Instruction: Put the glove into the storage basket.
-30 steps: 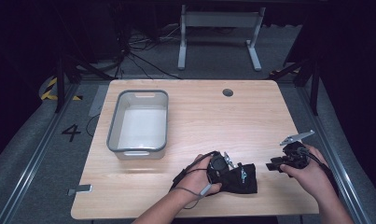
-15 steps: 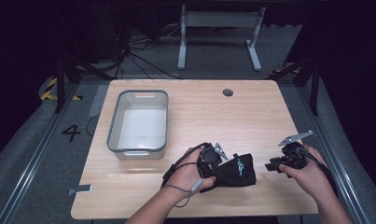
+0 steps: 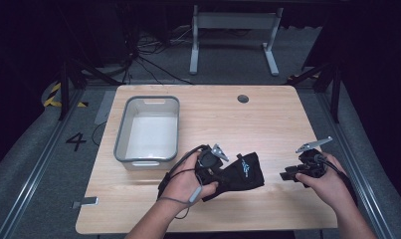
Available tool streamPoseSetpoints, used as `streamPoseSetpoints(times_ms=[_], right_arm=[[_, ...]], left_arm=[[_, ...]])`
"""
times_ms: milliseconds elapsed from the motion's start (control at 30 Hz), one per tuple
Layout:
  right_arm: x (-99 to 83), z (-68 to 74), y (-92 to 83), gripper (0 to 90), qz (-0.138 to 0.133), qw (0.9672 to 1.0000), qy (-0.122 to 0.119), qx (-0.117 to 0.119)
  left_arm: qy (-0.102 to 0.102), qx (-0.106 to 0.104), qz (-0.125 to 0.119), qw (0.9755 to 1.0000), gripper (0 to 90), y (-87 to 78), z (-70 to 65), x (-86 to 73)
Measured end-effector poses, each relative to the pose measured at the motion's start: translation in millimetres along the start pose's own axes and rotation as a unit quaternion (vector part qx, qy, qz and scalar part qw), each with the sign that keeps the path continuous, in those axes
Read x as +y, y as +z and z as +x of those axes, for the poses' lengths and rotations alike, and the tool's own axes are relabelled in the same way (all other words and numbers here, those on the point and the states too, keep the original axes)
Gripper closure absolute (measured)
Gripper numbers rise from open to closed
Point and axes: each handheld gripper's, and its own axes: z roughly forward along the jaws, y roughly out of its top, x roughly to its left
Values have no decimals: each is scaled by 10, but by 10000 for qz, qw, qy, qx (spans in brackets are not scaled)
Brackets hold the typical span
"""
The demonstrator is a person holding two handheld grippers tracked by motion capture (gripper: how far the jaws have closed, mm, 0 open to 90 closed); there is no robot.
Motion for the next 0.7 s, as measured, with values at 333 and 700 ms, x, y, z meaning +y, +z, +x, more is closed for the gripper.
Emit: streamPoseSetpoints(times_ms=[333,700], right_arm=[[144,22,64,617,-45,9999,-14,139],[227,36,116,614,-40,9997,-72,226]], left_arm=[[-454,210,-284,9983,672,-376,185,-55],[-981,428,-526,9929,671,-704,414,-52]])
